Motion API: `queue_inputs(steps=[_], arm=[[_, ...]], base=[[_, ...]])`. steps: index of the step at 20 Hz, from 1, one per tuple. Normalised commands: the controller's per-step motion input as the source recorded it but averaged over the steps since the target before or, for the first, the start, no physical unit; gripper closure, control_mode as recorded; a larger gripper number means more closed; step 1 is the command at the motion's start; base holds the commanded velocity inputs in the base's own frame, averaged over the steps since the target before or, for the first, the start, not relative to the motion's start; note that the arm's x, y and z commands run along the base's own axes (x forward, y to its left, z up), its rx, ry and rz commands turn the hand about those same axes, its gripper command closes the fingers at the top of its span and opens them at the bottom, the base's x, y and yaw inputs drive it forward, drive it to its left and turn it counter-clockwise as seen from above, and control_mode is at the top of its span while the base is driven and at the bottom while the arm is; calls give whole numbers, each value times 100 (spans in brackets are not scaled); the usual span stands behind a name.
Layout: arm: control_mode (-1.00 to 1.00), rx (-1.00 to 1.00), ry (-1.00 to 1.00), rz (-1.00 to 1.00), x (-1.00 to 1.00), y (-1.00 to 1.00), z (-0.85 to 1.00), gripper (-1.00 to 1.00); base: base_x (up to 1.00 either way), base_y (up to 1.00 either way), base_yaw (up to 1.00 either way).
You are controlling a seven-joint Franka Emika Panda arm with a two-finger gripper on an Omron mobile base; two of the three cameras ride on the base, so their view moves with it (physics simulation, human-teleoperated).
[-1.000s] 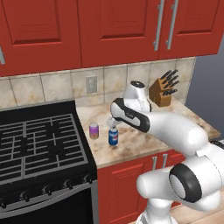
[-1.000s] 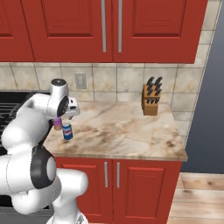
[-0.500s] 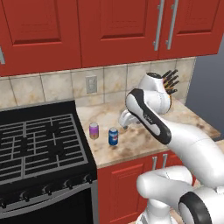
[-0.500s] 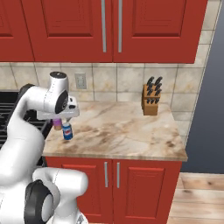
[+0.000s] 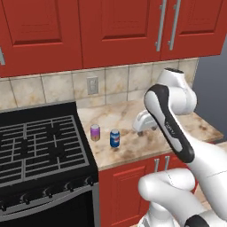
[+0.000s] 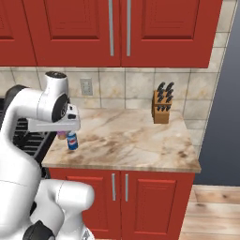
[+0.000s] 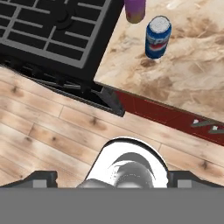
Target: Four empty soda cans are scattered around the kitchen. Gather all the cans and cluster them next to the stove for recycling.
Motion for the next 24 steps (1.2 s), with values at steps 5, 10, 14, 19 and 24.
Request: queue_inputs(steps=[5,10,14,19,24], arm=[[-100,-2,-2,1,-60,-1,0,-100],[-100,-1,-12,2,-49,0,0,-100],[-100,-1,-33,0,-30,1,0,-100],[-100,1,-36,0,-34,-2,7,-100],[100,1,-12,0,-25,0,17,-100]], base=[[0,0,0],[0,0,0],[0,0,0],[0,0,0],[-8,0,0]])
